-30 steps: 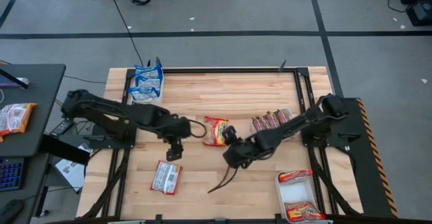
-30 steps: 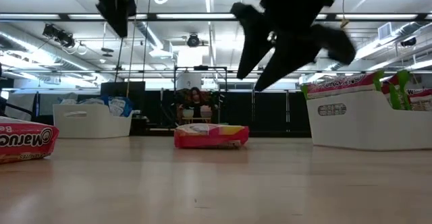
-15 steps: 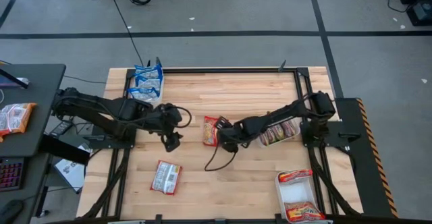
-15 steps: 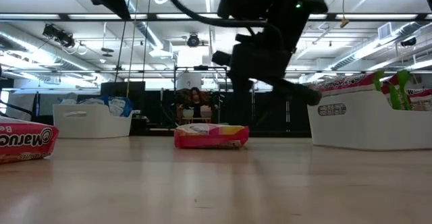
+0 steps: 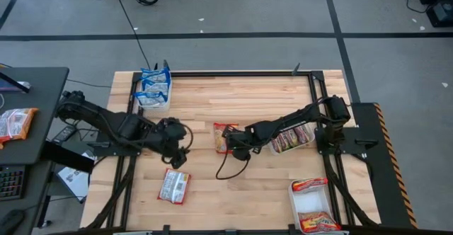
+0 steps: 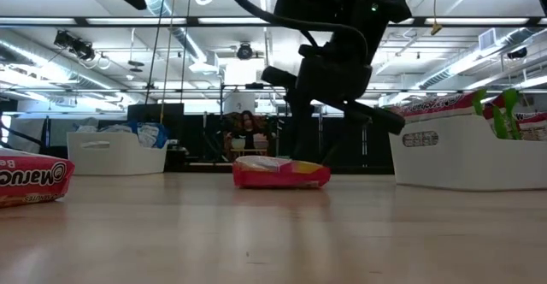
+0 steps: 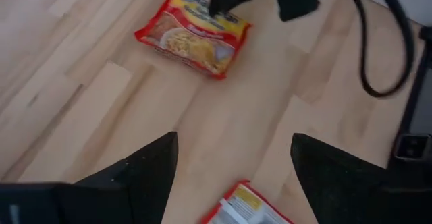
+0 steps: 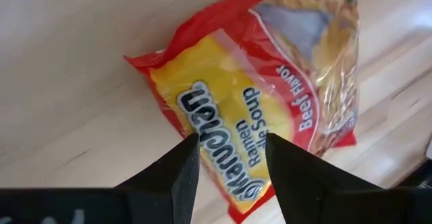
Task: Sort Maruchan noodles
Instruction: Put the orange noodle pack into the bottom white bin
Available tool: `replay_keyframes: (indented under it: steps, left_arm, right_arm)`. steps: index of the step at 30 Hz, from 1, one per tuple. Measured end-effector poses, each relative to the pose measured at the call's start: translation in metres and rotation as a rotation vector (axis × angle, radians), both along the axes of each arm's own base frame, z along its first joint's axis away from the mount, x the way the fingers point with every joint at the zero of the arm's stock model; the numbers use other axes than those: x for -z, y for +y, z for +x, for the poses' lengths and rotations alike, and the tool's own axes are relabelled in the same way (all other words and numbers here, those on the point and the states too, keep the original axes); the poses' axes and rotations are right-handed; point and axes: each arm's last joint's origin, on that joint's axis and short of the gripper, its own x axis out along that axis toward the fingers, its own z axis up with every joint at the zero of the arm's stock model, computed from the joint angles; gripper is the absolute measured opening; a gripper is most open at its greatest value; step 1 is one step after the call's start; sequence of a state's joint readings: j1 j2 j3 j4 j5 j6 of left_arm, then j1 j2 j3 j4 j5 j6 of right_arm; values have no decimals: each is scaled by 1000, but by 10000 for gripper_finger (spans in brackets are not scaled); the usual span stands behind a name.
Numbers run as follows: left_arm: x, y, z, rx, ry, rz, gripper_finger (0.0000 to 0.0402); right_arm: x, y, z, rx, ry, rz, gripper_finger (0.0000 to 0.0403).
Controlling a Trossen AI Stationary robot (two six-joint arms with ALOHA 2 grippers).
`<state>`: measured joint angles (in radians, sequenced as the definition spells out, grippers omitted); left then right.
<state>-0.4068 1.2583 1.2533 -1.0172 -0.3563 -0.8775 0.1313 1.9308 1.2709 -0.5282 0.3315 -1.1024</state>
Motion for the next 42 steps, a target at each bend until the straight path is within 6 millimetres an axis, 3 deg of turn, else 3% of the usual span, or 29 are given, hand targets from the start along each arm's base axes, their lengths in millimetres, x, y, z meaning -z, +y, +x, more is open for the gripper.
replay_keyframes:
  steps: [4,9,17,22,26,33,40,42]
  left_arm:
    - [0,-13,-6,1,-19,-7,290]
    - [-1,-22,-10,2,-41,11,290]
    - [-1,-22,-11,-18,-55,32,290]
    - [-1,-21,-11,-36,-70,58,290]
    - [-2,-21,-10,-60,-87,79,290]
    - [-4,-22,-8,-98,-142,72,290]
    - [-6,-23,-6,-136,-186,61,290]
    - [-7,-23,-5,-141,-196,64,290]
  right_arm:
    - [1,2,-2,0,21,-8,175]
    - [2,-2,-2,29,21,100,177]
    - [1,-9,-2,-6,35,-19,218]
    - [2,-13,-2,-26,51,18,245]
    - [10,-17,5,-23,29,36,243]
    - [22,-14,17,-20,-46,29,179]
    - [19,-5,25,68,-181,106,32]
    - [14,-3,26,128,-204,143,11]
